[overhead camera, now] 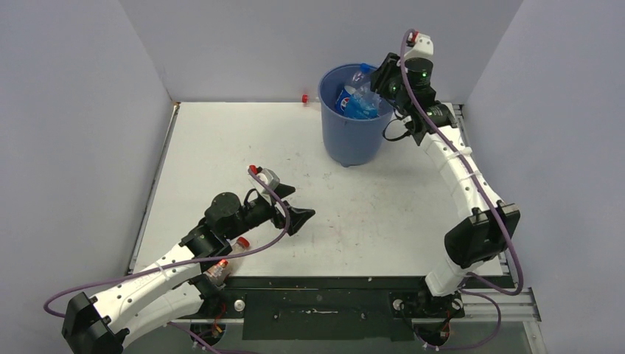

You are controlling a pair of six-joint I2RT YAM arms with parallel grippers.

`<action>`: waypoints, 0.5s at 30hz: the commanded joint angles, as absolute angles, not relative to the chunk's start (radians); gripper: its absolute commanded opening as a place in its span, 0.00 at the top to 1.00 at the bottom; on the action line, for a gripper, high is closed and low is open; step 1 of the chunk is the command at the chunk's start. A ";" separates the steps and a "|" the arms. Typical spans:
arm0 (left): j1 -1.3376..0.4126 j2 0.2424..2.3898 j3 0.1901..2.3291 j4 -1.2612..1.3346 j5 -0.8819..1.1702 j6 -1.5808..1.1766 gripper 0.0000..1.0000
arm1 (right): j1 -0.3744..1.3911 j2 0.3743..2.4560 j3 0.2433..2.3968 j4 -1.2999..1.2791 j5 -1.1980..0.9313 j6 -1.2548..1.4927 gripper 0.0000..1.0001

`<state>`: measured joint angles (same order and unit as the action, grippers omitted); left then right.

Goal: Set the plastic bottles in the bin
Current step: Place the plastic bottle in the trash bin.

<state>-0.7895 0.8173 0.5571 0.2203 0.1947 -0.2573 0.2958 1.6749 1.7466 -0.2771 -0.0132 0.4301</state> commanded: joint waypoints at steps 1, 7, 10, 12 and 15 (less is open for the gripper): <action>-0.793 0.804 0.609 0.241 0.205 -0.249 0.04 | 0.269 1.560 1.763 -0.216 0.115 0.442 0.95; -0.799 0.796 0.609 0.237 0.197 -0.245 0.04 | 0.229 1.541 1.706 -0.157 0.169 0.440 0.95; -0.800 0.795 0.609 0.236 0.197 -0.244 0.04 | 0.222 1.579 1.701 -0.165 0.161 0.427 0.95; -0.802 0.796 0.609 0.235 0.196 -0.243 0.04 | 0.220 1.597 1.679 -0.157 0.154 0.426 0.95; -0.802 0.796 0.611 0.233 0.195 -0.240 0.04 | 0.220 1.630 1.644 -0.143 0.123 0.430 0.95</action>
